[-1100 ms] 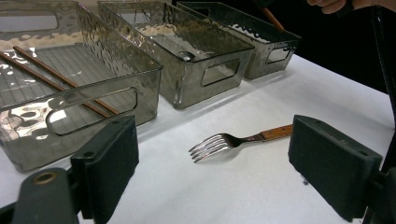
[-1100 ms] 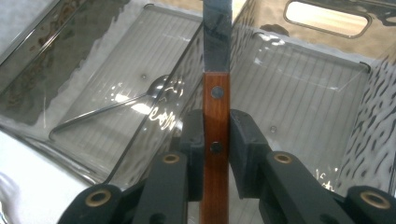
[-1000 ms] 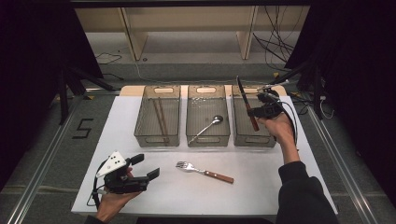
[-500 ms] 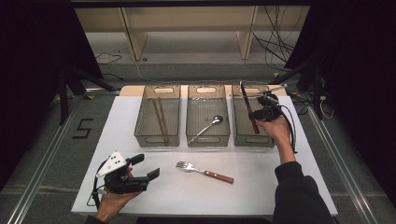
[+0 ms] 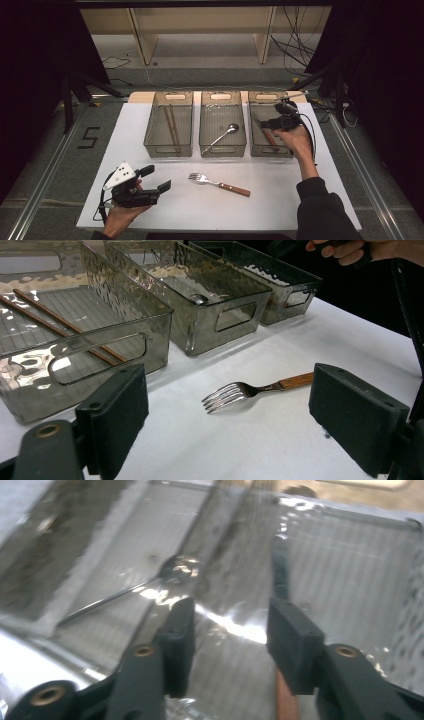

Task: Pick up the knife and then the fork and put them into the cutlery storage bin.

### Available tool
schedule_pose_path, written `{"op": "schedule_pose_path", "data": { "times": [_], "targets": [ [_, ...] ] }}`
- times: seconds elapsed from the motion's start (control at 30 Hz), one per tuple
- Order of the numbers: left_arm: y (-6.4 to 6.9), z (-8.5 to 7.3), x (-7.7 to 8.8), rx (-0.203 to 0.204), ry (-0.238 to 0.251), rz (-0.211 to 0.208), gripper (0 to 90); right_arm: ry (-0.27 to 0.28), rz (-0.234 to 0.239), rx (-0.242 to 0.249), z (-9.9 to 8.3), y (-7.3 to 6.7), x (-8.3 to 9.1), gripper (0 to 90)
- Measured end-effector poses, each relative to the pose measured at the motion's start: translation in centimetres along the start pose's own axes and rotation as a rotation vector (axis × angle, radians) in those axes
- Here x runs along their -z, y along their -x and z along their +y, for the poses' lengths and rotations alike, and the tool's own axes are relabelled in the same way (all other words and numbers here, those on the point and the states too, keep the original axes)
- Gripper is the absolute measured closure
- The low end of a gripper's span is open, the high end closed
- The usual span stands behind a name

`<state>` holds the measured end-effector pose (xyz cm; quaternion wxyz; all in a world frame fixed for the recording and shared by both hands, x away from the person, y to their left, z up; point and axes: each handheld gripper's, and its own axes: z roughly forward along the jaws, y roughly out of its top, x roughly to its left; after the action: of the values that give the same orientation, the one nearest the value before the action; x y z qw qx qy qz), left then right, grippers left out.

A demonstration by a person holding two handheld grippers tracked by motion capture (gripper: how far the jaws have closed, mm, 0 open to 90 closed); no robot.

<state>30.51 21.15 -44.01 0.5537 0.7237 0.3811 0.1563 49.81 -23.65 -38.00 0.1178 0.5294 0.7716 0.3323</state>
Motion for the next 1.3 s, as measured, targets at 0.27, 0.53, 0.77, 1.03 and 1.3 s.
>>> {"op": "schedule_pose_path", "data": {
  "times": [0.27,0.53,0.77,1.03,1.3],
  "targets": [
    [0.0,0.0,0.0,0.000,-0.002,0.001,15.6,0.061,0.091,0.149,-1.0,-3.9,2.0,37.1],
    [0.0,0.0,0.0,0.000,-0.001,0.000,15.5,0.061,0.162,0.230,-2.7,-6.8,2.4,31.5],
    [0.0,0.0,0.0,0.000,0.000,-0.001,15.5,0.075,0.202,0.260,-3.9,-8.3,2.7,29.8],
    [0.0,-0.1,0.0,0.001,0.001,0.001,15.5,0.073,0.247,0.286,-5.8,-9.7,2.4,29.2],
    [-0.1,-0.1,0.0,0.003,-0.001,0.004,15.5,0.052,0.277,0.315,-7.3,-10.9,1.9,28.6]
  ]
}}
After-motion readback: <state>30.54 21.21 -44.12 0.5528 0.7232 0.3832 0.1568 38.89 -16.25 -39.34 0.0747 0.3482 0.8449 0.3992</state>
